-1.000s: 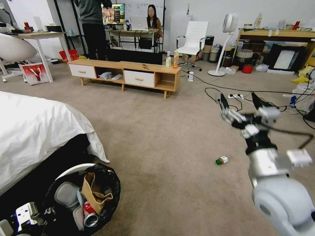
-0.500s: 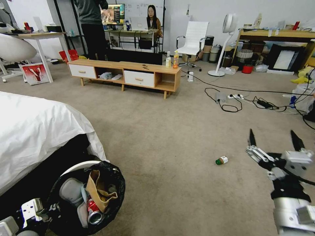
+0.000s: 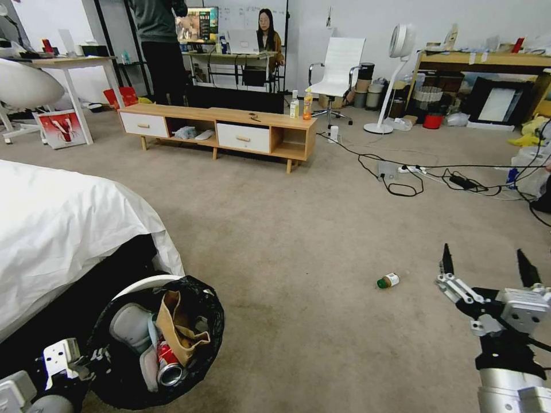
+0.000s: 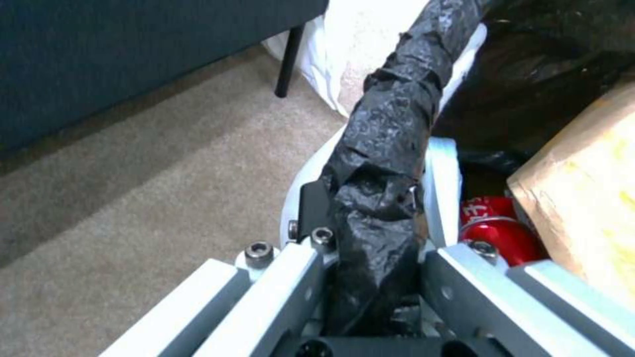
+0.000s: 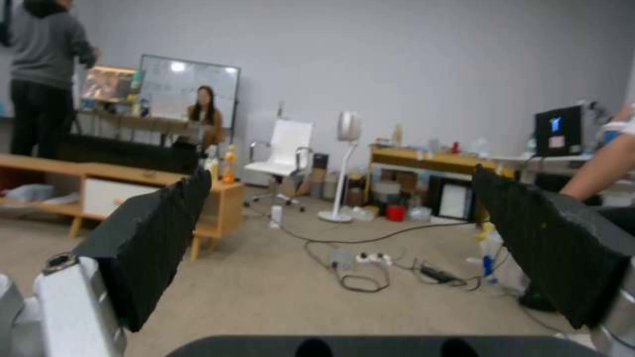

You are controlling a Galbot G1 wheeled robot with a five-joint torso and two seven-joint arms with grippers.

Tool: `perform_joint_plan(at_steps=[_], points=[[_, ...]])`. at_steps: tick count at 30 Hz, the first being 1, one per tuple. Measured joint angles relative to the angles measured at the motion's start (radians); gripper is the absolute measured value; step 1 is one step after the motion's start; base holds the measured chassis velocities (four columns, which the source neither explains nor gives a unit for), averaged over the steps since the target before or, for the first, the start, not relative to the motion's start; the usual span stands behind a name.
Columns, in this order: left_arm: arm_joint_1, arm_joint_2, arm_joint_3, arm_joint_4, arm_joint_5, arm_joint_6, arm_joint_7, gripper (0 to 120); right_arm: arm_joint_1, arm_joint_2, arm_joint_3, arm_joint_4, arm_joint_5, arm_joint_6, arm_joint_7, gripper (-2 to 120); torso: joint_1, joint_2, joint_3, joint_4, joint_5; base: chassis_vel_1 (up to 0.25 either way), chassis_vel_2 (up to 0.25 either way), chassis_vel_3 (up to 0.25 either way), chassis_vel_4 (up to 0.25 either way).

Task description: Pick up the trash bin and place the garbage on the floor into it.

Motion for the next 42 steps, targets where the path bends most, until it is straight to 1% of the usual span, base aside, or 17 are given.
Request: perform_joint_plan(at_steps=[9,10,11,16,28,42], points=[[-0.003,-0.018,0.002,0.007,0.027,0.000,0.034,1,0.012,-0.033,-0.062,-0.045,0.014,-0.023,-0.005,100,0.000,0.000,0.000,0.0000,0.0000,0.000,0.000,0.000,0.000],[-0.003,-0.021,0.002,0.009,0.039,0.000,0.048,1,0.016,-0.034,-0.067,-0.053,0.016,-0.024,-0.005,100,0.000,0.000,0.000,-0.0001,0.0000,0.000,0.000,0.000,0.000],[-0.003,-0.021,0.002,0.009,0.039,0.000,0.048,1,0.016,-0.034,-0.067,-0.053,0.016,-0.024,-0.005,100,0.000,0.000,0.000,-0.0001,0.0000,0.000,0.000,0.000,0.000],[-0.008,-0.030,0.000,0.018,0.072,-0.005,0.085,1,0.026,-0.035,-0.070,-0.069,0.018,-0.024,-0.004,100,0.000,0.000,0.000,-0.0001,0.0000,0.000,0.000,0.000,0.000],[-0.008,-0.038,0.003,0.022,0.088,-0.006,0.099,1,0.027,-0.030,-0.067,-0.079,0.015,-0.017,-0.003,100,0.000,0.000,0.000,0.0000,0.0000,-0.011,-0.015,-0.010,-0.011],[-0.003,-0.043,0.003,0.022,0.092,-0.002,0.105,1,0.021,-0.028,-0.060,-0.082,0.014,-0.003,-0.003,100,0.000,0.000,0.000,-0.0001,0.0000,-0.075,-0.088,-0.090,-0.081]])
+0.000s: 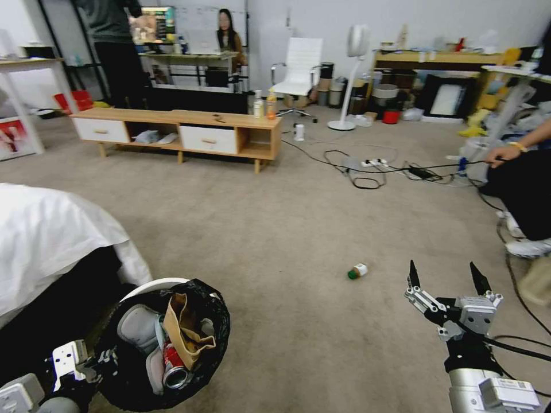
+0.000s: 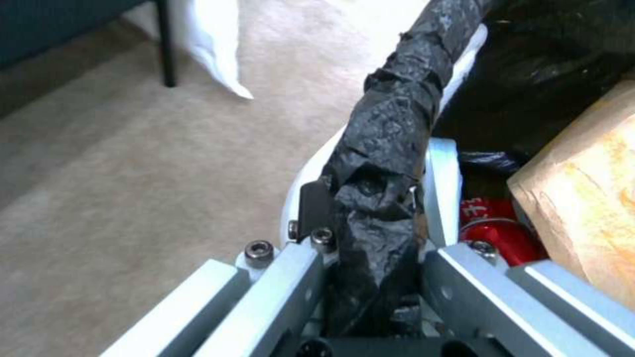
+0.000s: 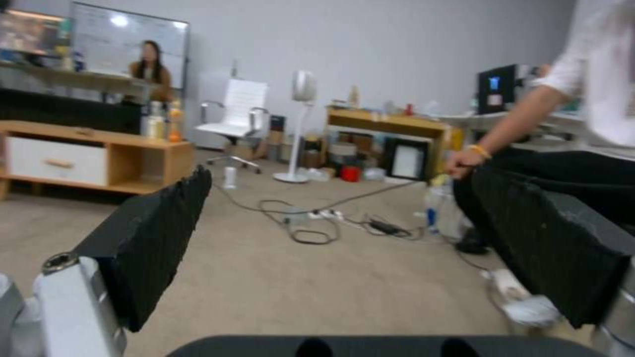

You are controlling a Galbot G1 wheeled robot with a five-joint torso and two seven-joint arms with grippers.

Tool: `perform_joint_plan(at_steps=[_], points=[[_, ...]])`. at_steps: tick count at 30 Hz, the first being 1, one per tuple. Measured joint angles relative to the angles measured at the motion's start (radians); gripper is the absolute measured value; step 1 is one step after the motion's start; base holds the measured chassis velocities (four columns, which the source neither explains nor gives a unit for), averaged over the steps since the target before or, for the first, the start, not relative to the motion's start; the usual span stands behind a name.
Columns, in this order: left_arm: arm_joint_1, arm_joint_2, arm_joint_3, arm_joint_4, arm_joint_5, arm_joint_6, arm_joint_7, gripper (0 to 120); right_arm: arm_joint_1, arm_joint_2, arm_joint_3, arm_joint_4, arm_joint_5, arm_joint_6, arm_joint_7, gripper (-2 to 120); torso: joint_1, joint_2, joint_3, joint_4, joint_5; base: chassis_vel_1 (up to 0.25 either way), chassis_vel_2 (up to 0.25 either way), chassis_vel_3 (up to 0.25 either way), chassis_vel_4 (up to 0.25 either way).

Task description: Pick up the trash bin and place the garbage on the floor into it.

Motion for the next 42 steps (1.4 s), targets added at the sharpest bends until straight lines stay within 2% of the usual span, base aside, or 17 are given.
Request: perform_joint_plan(at_steps=[9,11,14,31,42], points=[[0.000,-0.004,-0.002,0.000,0.005,0.000,-0.002,1,0.007,-0.007,-0.002,-0.012,0.000,0.008,0.000,100,0.000,0.000,0.000,-0.0008,0.0000,-0.113,-0.112,-0.108,-0.115],[0.000,-0.005,-0.003,0.000,0.005,0.000,-0.002,1,0.009,-0.007,-0.004,-0.014,0.000,0.010,0.000,100,0.000,0.000,0.000,-0.0003,0.0000,-0.016,-0.051,-0.063,-0.074],[0.000,-0.006,-0.004,0.000,0.006,0.000,-0.005,1,0.013,-0.007,-0.008,-0.019,0.002,0.015,0.000,100,0.000,0.000,0.000,0.0006,0.0000,0.000,0.000,0.000,0.000],[-0.007,-0.006,-0.019,0.007,-0.018,0.001,-0.026,1,0.024,-0.009,-0.018,-0.055,0.002,0.062,-0.036,100,0.000,0.000,0.000,0.0000,0.0000,0.000,0.000,0.000,0.000],[-0.007,-0.008,-0.020,0.010,-0.019,0.001,-0.027,1,0.030,-0.011,-0.022,-0.061,0.002,0.063,-0.038,100,0.000,0.000,0.000,0.0001,0.0002,-0.144,0.138,0.131,-0.127]])
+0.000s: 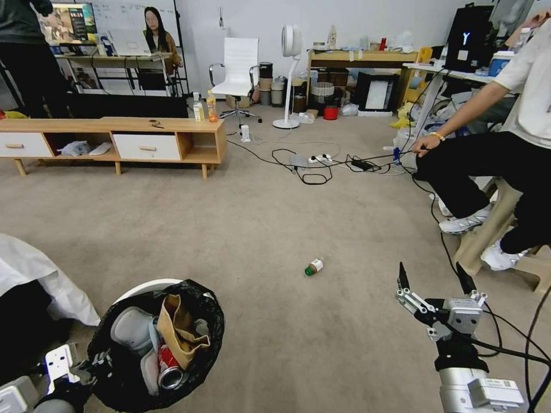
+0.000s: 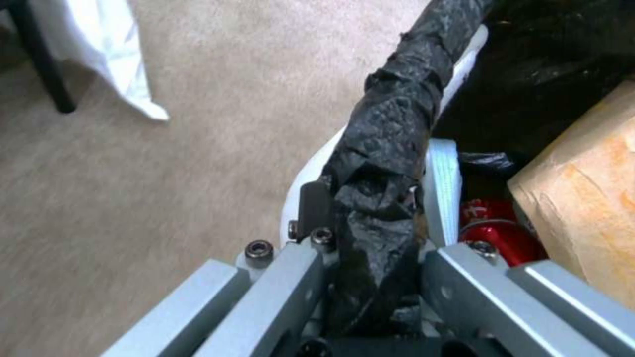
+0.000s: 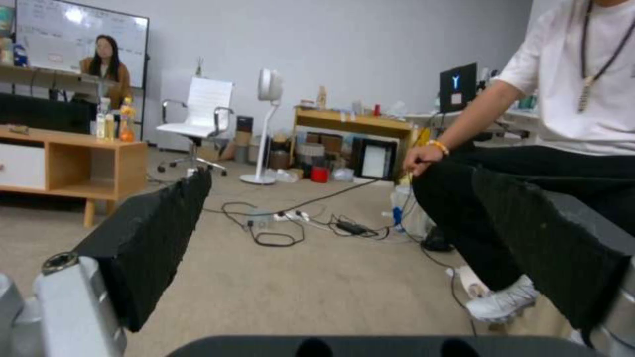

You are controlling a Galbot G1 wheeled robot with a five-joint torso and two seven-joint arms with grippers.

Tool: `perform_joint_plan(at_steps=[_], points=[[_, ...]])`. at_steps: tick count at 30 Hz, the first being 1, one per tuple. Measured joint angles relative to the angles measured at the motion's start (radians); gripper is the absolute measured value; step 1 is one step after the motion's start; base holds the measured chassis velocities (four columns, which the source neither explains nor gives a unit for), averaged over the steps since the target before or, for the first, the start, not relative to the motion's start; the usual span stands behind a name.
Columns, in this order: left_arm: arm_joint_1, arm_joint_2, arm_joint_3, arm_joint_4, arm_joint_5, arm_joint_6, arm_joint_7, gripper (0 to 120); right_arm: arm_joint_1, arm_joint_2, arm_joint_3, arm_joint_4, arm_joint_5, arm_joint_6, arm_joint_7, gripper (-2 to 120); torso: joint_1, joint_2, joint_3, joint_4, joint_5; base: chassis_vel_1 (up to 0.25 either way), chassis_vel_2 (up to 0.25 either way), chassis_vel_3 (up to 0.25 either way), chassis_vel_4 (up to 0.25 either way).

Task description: Pick up the trash bin and place the garbage on the floor into it.

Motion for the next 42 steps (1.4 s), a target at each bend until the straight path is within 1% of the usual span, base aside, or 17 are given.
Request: perform_joint_plan(at_steps=[5,9,23,42], points=[[-0.001,-0.003,0.001,0.003,0.001,0.000,0.000,1,0.003,-0.002,-0.002,-0.004,0.001,0.002,0.000,100,0.000,0.000,0.000,-0.0004,-0.0003,-0.222,0.209,0.221,-0.208],[-0.002,-0.004,0.002,0.004,0.002,0.001,0.000,1,0.003,-0.004,-0.003,-0.006,0.001,0.004,0.001,100,0.000,0.000,0.000,-0.0001,-0.0002,-0.180,0.193,0.179,-0.182],[-0.004,-0.010,0.007,0.009,0.009,-0.001,0.000,1,0.009,-0.007,-0.006,-0.014,0.002,0.017,0.004,100,0.000,0.000,0.000,-0.0001,-0.0002,-0.148,0.150,0.140,-0.145],[-0.002,-0.009,0.008,0.010,0.011,-0.002,0.002,1,0.004,-0.010,-0.004,-0.009,0.008,0.016,-0.004,100,0.000,0.000,0.000,-0.0001,-0.0003,-0.005,0.002,0.007,-0.005]])
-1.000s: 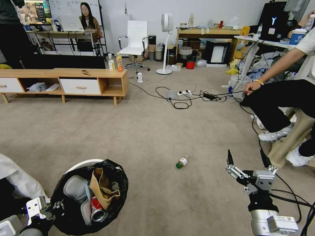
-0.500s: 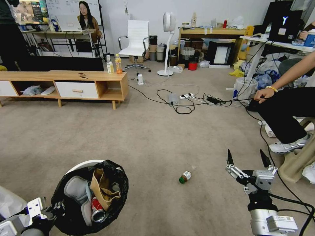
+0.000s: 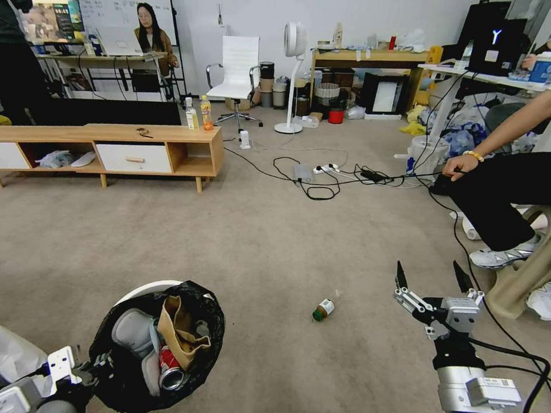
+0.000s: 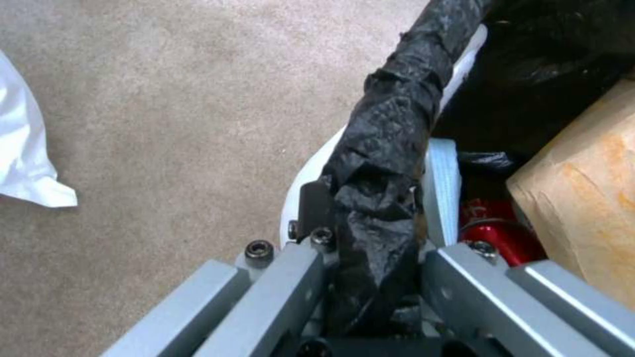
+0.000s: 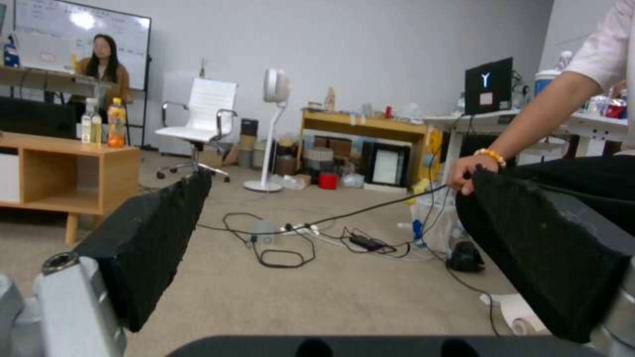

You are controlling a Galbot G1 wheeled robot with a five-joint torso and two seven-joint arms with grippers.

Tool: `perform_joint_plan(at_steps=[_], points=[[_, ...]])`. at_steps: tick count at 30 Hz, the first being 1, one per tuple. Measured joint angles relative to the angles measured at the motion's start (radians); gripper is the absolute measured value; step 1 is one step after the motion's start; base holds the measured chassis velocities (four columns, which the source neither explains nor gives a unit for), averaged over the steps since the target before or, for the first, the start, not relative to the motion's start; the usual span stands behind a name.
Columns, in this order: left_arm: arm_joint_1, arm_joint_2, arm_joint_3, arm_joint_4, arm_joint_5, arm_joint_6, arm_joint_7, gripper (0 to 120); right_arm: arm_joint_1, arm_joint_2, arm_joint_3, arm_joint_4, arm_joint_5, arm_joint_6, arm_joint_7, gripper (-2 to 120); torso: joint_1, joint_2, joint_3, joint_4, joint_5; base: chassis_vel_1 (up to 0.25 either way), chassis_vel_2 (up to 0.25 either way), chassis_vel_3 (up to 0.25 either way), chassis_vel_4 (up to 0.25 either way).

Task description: Pick up the trash bin and place the garbage on the floor into it.

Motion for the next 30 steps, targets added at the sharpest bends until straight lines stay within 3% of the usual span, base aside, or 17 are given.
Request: perform_joint_plan(at_steps=[12,30], points=[[0.001,-0.003,0.001,-0.001,0.005,-0.001,0.003,1,-0.003,-0.002,0.004,0.000,-0.001,0.006,-0.002,100,0.000,0.000,0.000,0.0000,0.0000,-0.033,0.030,0.035,-0.029],[-0.011,-0.009,0.003,0.015,0.010,-0.001,0.004,1,0.011,-0.004,0.004,-0.018,0.003,0.014,-0.003,100,0.000,0.000,0.000,0.0000,0.0000,-0.125,0.126,0.120,-0.118]])
